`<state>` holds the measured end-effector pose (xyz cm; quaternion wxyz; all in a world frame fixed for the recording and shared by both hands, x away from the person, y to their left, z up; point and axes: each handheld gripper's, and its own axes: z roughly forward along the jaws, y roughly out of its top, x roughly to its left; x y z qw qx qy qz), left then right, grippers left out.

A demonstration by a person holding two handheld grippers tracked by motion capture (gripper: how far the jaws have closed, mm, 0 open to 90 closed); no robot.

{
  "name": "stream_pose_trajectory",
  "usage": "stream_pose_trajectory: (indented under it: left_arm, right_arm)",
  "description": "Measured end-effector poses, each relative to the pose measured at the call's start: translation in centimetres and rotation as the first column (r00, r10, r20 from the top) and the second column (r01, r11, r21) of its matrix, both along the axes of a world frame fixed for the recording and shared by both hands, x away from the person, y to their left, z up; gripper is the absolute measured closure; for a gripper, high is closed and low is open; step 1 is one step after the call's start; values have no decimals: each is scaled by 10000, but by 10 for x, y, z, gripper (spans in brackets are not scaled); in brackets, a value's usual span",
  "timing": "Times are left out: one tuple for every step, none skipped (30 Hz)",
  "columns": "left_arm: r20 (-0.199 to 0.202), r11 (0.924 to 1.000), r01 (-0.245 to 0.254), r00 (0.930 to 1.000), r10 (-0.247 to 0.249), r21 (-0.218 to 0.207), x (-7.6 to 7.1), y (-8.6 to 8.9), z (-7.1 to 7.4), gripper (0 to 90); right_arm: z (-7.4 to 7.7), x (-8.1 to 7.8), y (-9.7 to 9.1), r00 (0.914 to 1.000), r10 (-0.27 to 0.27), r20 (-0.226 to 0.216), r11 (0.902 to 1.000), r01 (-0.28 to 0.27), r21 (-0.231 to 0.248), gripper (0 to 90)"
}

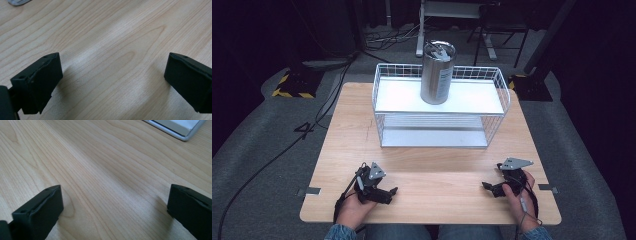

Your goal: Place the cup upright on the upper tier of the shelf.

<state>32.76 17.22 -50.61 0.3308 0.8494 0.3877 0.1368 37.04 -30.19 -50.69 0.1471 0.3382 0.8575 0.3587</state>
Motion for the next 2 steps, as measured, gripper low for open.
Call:
stream_pose_trajectory:
  left_arm:
    - [-7, 10000, 6, 10000, -6, -2, 0, 0, 0, 22]
    - [-2, 10000, 0, 10000, 0, 0, 0, 0, 0, 22]
  right_arm:
    - [0, 0, 0, 10000, 0, 0, 10000, 0, 0, 6]
    - [0, 0, 0, 10000, 2, -1, 10000, -2, -1, 6]
